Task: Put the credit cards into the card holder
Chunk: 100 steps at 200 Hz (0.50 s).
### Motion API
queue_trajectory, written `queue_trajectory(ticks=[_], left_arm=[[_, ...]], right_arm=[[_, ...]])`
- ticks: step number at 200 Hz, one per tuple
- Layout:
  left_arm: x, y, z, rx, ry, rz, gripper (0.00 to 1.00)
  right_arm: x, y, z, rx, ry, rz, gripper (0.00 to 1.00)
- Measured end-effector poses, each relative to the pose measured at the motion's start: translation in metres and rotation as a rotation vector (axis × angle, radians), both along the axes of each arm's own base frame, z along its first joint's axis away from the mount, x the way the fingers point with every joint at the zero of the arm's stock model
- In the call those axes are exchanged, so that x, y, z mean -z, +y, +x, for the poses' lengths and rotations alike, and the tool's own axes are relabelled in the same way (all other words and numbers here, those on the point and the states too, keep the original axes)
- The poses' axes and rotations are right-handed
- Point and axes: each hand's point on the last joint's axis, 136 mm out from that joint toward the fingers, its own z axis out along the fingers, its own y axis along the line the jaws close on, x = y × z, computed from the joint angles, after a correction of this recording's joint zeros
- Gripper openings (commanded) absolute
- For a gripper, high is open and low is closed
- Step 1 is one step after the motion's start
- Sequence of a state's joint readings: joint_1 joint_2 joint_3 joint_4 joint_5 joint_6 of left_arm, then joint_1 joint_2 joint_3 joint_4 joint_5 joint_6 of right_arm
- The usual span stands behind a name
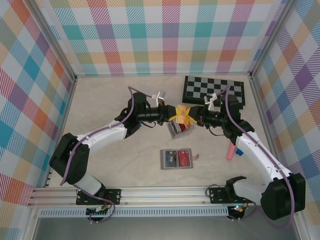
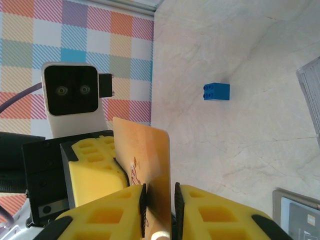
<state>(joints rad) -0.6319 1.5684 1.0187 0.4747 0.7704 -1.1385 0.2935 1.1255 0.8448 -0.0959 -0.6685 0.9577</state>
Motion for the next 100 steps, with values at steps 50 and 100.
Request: queue_trajectory(ticks=[50,100], left_arm=[[0.012,0.0,0.003,-0.009,0.031,0.028,0.48],[0.082,0.025,-0.001,-0.089,0.127,0.3,0.63]], right_arm=[[-0.004,0.001,-0.003,-0.037,-0.025,0.014,0.05],[0.039,-0.028,-0.024,0.027,0.036,-0.24,0.04]])
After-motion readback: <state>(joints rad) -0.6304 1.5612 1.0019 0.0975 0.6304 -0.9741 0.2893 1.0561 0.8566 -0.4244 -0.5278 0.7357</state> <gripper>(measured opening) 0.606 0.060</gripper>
